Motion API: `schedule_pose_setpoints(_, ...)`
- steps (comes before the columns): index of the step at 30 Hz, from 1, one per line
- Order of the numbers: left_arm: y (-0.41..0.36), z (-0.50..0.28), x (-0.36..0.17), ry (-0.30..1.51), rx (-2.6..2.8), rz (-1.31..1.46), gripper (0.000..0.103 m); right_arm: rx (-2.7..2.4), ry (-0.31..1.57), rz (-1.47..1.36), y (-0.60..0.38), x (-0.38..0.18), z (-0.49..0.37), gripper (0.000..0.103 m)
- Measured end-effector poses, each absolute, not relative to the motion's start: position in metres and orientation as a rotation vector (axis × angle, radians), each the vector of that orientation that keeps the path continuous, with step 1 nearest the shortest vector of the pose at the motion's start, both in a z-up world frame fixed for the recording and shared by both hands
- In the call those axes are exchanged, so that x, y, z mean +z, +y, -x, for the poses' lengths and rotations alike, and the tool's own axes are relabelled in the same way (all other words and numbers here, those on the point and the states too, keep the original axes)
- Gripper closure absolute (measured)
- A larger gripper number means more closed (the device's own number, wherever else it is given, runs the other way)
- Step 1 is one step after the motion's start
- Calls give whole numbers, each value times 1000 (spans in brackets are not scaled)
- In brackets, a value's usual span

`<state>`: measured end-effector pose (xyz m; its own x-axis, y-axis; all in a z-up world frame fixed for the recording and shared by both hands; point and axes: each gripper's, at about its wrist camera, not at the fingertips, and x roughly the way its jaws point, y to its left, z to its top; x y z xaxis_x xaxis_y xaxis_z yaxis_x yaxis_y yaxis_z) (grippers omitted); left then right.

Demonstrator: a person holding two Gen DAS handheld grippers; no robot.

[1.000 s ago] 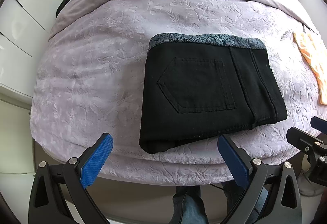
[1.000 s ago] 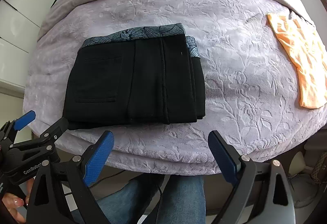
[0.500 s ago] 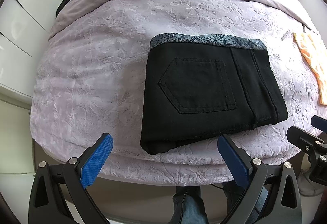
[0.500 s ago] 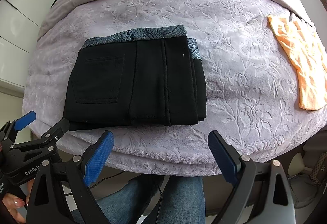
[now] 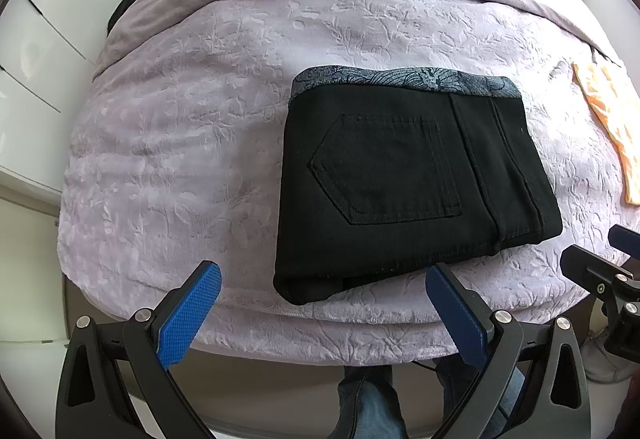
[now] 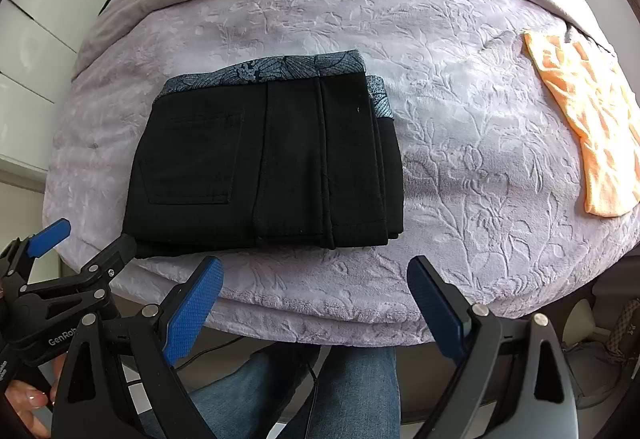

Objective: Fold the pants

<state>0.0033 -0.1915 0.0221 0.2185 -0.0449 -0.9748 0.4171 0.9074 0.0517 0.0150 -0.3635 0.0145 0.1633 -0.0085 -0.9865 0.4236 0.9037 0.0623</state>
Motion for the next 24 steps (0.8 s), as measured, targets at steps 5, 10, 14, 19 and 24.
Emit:
schedule_pose_setpoints(5, -192, -4, 22, 1313, -328, -346, 0, -320, 1381, -359, -364, 14, -17, 8)
schedule_pose_setpoints(10, -192, -5, 22, 1314, -331, -345, 0, -321, 1387, -354, -362, 13, -20, 8)
schedule_pose_setpoints(14, -192, -7, 21, 1318, -333, -341, 0, -321, 1389, -346, -359, 13, -22, 8)
schedule_pose_setpoints(19, -192, -8, 21, 1320, -337, -336, 0, -322, 1393, -339, -358, 13, -24, 8)
schedule_pose_setpoints(24, -192, -9, 20, 1321, -336, -337, 0, -326, 1392, -332, -357, 14, -26, 8)
